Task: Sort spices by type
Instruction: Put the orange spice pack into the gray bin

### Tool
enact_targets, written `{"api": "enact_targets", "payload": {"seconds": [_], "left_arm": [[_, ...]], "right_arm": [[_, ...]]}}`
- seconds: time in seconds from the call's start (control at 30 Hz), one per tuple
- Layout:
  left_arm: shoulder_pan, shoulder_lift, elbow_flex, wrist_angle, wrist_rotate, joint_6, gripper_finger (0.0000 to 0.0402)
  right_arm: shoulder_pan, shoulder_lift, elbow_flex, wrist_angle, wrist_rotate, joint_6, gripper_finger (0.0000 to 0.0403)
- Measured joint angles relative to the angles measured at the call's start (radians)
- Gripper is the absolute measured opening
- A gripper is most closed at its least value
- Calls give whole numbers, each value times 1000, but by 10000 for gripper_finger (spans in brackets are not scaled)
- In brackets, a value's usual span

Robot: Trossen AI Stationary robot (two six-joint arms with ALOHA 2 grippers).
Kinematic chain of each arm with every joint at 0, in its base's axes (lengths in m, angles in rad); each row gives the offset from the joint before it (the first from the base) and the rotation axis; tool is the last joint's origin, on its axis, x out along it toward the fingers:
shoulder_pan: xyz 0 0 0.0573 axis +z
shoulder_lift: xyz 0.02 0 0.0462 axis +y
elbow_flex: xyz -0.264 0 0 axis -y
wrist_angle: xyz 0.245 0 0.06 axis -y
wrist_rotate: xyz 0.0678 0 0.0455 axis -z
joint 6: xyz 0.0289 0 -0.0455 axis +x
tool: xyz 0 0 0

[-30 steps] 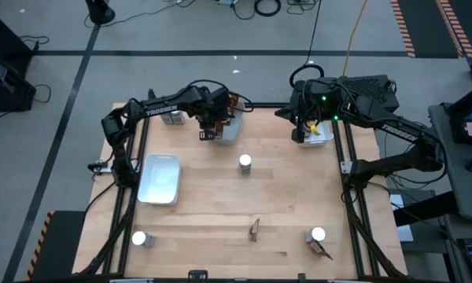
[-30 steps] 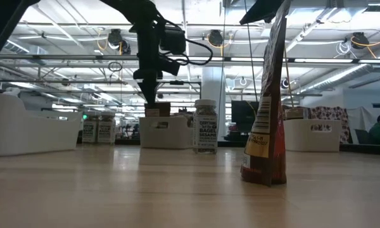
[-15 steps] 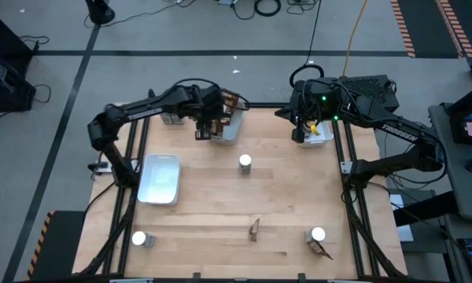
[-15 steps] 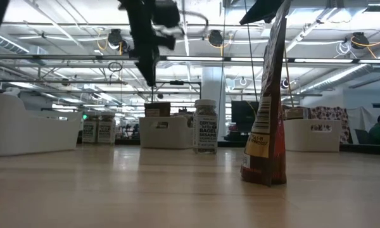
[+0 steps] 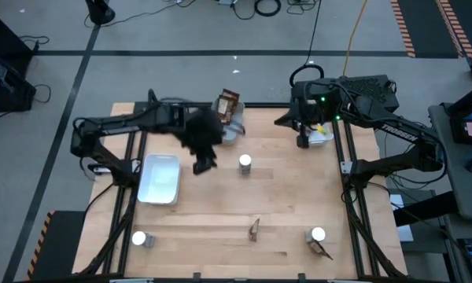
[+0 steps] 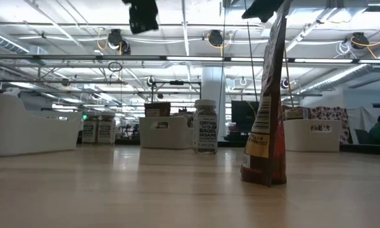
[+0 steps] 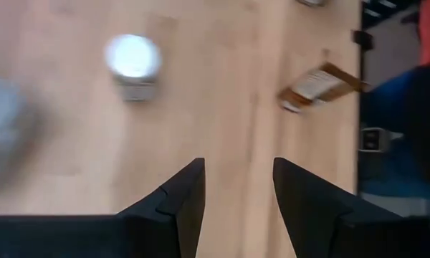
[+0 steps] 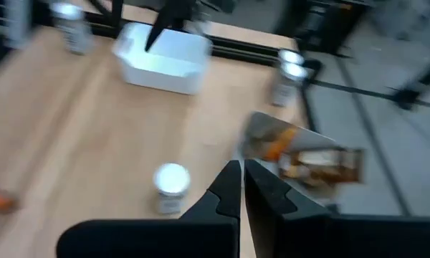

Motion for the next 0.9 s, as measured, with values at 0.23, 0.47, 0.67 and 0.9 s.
{"api": "enact_targets", "payload": {"seconds": [0.23, 0.47, 0.67, 0.9], "left_arm": [[-210, 13, 0, 139, -112, -169, 169], [-341, 12, -7, 209, -241, -144, 169], [-438, 13, -96, 294, -242, -106, 169], [-496, 17, -260, 683, -323, -135, 169]], "right_arm": [[37, 0, 0, -66, -198, 57, 0], [310, 0, 0, -152, -42, 339, 0], [649, 11, 1, -152, 270, 797, 0], [985, 89, 1, -239, 455, 1286, 0]]}}
